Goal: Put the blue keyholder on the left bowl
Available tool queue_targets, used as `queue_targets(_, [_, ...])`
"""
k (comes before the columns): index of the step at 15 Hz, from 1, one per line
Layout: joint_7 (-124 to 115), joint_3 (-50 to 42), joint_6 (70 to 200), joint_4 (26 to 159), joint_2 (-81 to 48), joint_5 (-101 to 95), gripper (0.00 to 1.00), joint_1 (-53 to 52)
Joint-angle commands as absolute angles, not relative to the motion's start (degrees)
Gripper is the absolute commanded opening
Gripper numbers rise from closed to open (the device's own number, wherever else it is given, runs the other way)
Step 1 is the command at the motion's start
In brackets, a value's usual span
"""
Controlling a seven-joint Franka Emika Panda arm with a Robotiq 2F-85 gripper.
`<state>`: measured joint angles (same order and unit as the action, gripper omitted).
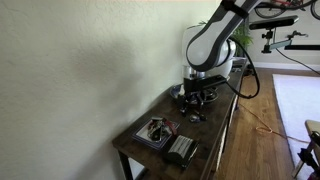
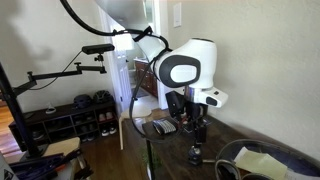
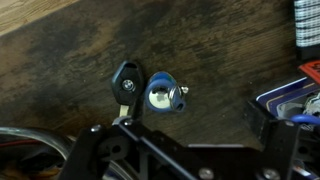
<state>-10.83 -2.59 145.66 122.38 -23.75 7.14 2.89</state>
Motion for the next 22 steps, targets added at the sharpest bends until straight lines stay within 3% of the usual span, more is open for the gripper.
queue_targets(1, [-13.0,-3.5,145.8,121.7,-24.9,7.1,1.0,2.0])
queue_targets(2, [-13.0,-3.4,145.8,121.6,-25.2,7.3,1.0,2.1])
queue_targets(3, [-13.0,-3.4,145.7,121.6,-25.4,7.5,0.75,2.2])
queue_targets(5, [-13.0,-3.3,145.7,121.6,-25.6,7.6,0.67,2.3])
queue_targets(14, [-12.2,-3.1,145.9,121.7,-25.5,8.4,0.07,2.9])
queue_targets(18, [-11.3,-2.7,145.7,121.8,-24.7,9.3,0.01,3.5])
queue_targets(22, [-10.1,-2.0,145.7,123.5,-21.6,9.5,0.04,3.3])
